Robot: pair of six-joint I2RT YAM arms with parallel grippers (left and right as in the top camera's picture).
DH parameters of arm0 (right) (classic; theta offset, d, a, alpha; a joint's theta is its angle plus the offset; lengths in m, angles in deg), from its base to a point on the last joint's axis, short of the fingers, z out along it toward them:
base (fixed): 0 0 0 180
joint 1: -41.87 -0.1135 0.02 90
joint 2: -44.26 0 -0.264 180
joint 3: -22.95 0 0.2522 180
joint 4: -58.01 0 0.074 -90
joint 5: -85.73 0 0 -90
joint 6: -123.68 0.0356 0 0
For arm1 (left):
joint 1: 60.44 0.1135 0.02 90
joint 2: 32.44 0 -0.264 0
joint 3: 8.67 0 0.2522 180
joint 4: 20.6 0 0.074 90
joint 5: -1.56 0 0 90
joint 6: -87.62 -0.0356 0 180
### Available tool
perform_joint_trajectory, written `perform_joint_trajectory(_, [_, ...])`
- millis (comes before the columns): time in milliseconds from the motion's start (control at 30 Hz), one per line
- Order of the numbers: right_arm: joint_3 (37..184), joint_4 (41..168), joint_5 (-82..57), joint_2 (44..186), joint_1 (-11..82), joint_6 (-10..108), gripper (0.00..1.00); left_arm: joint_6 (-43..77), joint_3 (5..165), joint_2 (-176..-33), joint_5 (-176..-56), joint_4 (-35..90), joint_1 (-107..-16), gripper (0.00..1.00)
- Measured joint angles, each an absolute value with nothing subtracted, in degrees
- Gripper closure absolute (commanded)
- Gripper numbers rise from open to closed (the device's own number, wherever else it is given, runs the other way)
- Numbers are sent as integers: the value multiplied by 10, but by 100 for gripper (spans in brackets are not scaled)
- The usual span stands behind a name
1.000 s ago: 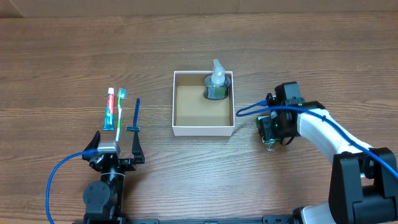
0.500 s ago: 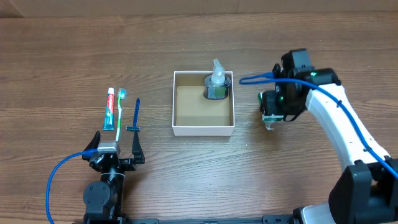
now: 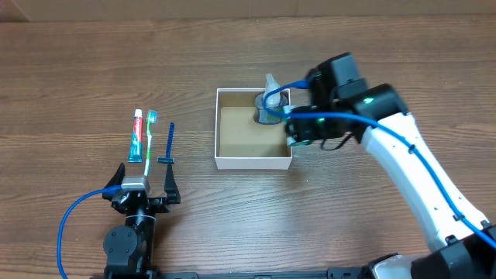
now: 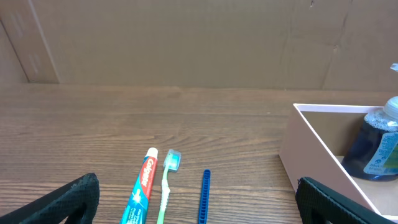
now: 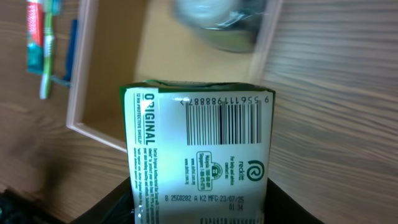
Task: Pack container
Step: 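Lower the soap bar into the box beside the bottle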
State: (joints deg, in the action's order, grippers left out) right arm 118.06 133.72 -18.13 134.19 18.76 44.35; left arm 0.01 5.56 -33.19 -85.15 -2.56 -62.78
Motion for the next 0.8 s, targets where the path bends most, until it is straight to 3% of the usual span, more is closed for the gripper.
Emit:
perform_joint_trajectory(333, [1181, 1267, -114, 1343, 80, 527, 53, 0, 56, -332, -852, -26, -628, 0])
perform_joint_trajectory(800, [1180, 1251, -61, 1414, 75, 560, 53, 0, 56, -332, -852, -25, -628, 0])
